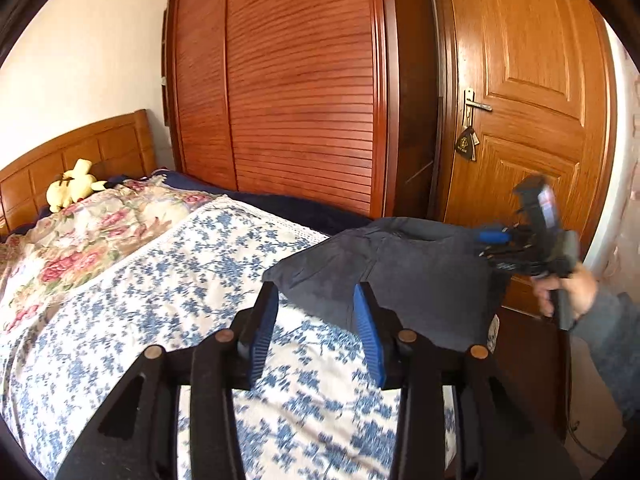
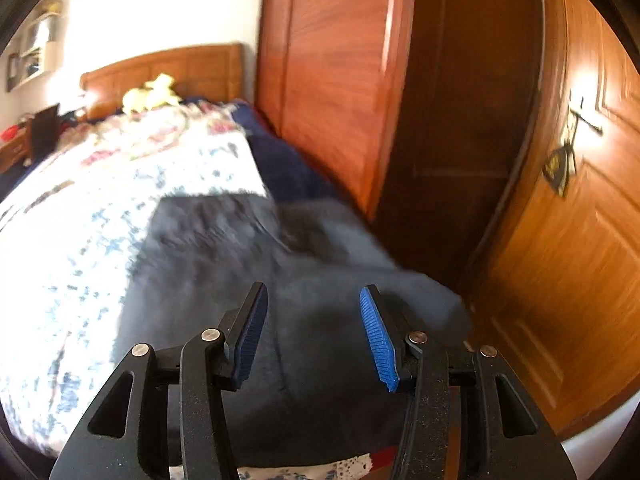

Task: Fold large clothes
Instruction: 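Lower the bundle onto the bed corner by the wardrobe and open both tools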

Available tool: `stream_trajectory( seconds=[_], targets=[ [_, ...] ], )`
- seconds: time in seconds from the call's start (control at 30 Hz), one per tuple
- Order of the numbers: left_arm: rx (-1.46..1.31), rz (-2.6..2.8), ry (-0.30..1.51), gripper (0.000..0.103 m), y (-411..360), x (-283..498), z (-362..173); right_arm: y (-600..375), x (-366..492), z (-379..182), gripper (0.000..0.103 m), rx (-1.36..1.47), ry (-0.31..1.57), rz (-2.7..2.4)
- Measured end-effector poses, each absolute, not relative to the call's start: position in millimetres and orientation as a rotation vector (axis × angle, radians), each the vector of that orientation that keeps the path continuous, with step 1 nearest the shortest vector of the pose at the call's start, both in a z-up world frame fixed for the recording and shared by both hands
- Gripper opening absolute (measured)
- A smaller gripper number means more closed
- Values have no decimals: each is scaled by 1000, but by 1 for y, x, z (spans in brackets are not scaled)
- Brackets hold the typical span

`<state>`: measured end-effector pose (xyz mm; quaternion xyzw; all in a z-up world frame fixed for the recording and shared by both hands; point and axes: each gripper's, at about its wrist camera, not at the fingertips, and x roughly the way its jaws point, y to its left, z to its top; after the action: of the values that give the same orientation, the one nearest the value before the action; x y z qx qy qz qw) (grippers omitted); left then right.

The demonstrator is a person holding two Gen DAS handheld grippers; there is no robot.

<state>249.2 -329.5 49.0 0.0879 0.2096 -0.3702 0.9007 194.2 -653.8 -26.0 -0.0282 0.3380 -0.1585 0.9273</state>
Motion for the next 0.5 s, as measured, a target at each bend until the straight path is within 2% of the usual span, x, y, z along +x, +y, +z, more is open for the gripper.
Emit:
stream_trajectory(
  seconds=[0.1,0.2,0.23,0.27,0.5],
  targets=[
    [190,-743,408,42,-305,234,52,-669,203,-56,49,-22,788,-367],
    [188,-725,387,48,-279,219,55,-673,200,-62,49,5,781,-389],
    [180,-722,384,53,-271,215,56,-673,197,-60,49,17,780,-402],
    [172,-719,383,54,-265,214,56,-670,196,-57,49,17,778,-422],
    [149,-680,367,56,-223,200,58,-615,168,-6,49,-31,660,-412]
  ],
)
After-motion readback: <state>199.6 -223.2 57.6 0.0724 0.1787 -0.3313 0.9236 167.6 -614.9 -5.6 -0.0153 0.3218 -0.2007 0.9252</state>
